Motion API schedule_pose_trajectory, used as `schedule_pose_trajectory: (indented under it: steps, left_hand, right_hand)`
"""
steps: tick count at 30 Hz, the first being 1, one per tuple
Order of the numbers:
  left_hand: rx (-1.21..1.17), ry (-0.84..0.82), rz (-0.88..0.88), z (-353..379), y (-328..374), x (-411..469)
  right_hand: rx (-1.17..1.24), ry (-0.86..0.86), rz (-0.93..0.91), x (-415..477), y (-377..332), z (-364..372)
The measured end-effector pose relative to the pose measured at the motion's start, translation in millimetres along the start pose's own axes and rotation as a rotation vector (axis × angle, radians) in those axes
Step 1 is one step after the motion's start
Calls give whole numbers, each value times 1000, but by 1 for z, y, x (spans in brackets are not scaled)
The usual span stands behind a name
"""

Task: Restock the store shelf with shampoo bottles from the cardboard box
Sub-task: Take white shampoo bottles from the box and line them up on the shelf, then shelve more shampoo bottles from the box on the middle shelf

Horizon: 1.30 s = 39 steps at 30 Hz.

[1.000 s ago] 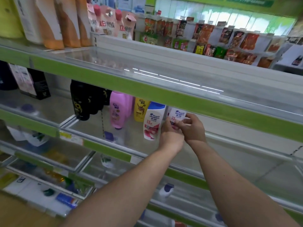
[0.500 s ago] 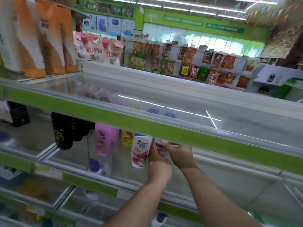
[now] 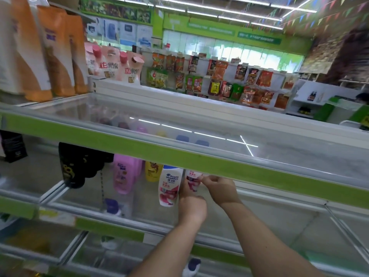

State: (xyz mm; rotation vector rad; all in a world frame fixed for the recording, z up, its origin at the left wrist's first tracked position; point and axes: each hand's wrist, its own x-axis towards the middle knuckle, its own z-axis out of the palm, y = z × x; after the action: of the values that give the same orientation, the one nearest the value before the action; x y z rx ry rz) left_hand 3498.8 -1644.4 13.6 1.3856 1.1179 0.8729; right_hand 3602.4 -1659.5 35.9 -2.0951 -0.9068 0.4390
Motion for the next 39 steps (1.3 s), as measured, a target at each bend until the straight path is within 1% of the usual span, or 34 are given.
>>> schedule_pose_trajectory:
  steps: [2,5,9,11,15,20,25,28,31,34,39]
  left_hand:
    - [22,-13,-8,-1,0,-4]
    - [7,-26,-43,-2,-1,-9]
    - [-21,-66,-82,0,-1,-17]
    - [12,-85,-45,-2,-1,-26]
    - [110,-101,29,-2,1,-53]
    - [199,-40,102,14,-2,-109]
    - [239,39,154,36,-27,-190]
    - [234,63,99,50,-47,-239]
    - [238,37,-1,61,-74,-277]
    - [306,-4,-60,66,-106,-303]
    - [409,-22,-154,70,-161,-327]
  right_hand:
    - [51,98,-6,-6,9,-8]
    - [58,151,50,-24,34,-27]
    - [75,213,185,-57,58,-61]
    - [79,238,186,-72,66,-75]
    - [8,248,144,-111,74,-98]
    - [20,213,79,-162,90,-133]
    - [-2,170,21,-221,131,-177]
    - [1,138,32,-251,160,-198]
    - [-9,97,75,-273,189,-203]
    - [-3,53,119,-291,219,-195]
    - [-2,-92,236,-315,282,-167]
